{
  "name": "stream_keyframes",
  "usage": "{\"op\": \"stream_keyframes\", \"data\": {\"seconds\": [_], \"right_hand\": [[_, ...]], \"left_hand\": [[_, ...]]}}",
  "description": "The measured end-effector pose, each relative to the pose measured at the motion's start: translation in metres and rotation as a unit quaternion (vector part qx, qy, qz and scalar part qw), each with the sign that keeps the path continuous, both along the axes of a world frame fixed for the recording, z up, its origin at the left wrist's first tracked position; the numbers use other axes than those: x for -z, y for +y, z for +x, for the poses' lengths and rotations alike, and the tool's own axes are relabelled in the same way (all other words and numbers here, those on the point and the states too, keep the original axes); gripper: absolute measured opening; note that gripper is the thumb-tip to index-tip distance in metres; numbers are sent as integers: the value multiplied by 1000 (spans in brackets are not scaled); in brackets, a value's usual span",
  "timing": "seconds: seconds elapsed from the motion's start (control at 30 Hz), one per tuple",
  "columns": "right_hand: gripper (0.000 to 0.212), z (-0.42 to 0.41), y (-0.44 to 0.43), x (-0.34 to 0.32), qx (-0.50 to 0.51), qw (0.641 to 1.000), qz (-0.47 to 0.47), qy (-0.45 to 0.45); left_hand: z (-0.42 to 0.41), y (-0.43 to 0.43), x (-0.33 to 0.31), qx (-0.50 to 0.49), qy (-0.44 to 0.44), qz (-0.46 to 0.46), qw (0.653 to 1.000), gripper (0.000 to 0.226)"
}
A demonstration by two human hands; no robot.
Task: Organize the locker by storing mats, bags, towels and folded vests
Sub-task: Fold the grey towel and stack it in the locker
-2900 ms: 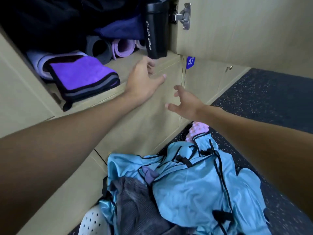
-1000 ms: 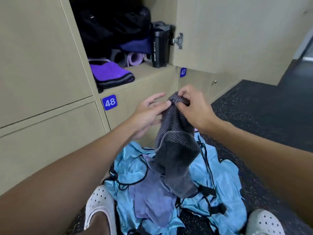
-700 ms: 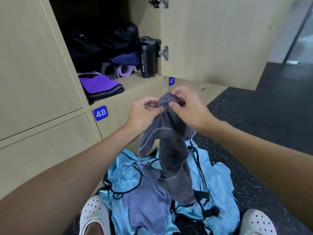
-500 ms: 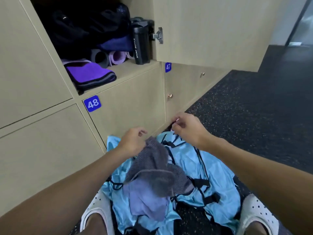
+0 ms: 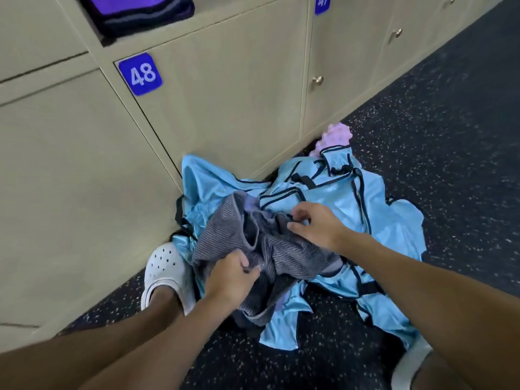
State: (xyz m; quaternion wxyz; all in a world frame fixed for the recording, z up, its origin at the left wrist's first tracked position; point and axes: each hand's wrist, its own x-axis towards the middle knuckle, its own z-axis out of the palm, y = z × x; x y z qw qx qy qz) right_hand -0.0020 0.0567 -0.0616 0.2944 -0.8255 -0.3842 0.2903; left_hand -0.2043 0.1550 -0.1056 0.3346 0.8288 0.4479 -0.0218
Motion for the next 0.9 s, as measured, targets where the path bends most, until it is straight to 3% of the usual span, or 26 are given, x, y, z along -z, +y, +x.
{"op": "stream_keyframes", "data": {"seconds": [0.13, 0.3, 0.37, 0.43, 0.5, 0.63, 0.8, 0.9], "right_hand": [[32, -19, 31, 14, -76, 995, 34, -53], [79, -35, 59, 29, -247, 950, -63, -177], [64, -36, 67, 35, -266, 936, -77, -215], [28, -38, 72, 36, -269, 927, -60, -255], [17, -39, 79, 35, -220, 948, -10, -231], [21, -23, 86, 5, -26, 989, 89, -117], [29, 21, 64, -16, 193, 962, 142, -134], [27, 35, 40, -16, 245, 955, 96, -139]], "left_hand": [[-15, -8, 20, -20, 17, 3, 1000, 40], [-26, -5, 33, -13, 14, -19, 1000, 51], [-27, -2, 35, -12, 6, -11, 1000, 53], [-30, -1, 37, -6, -6, -13, 1000, 53], [-32, 1, 39, -9, -16, -21, 1000, 52], [-31, 4, 36, -6, -57, -8, 998, 57], [-18, 0, 25, 15, -71, 86, 994, 58], [-23, -7, 31, -32, -29, 57, 997, 56]]}}
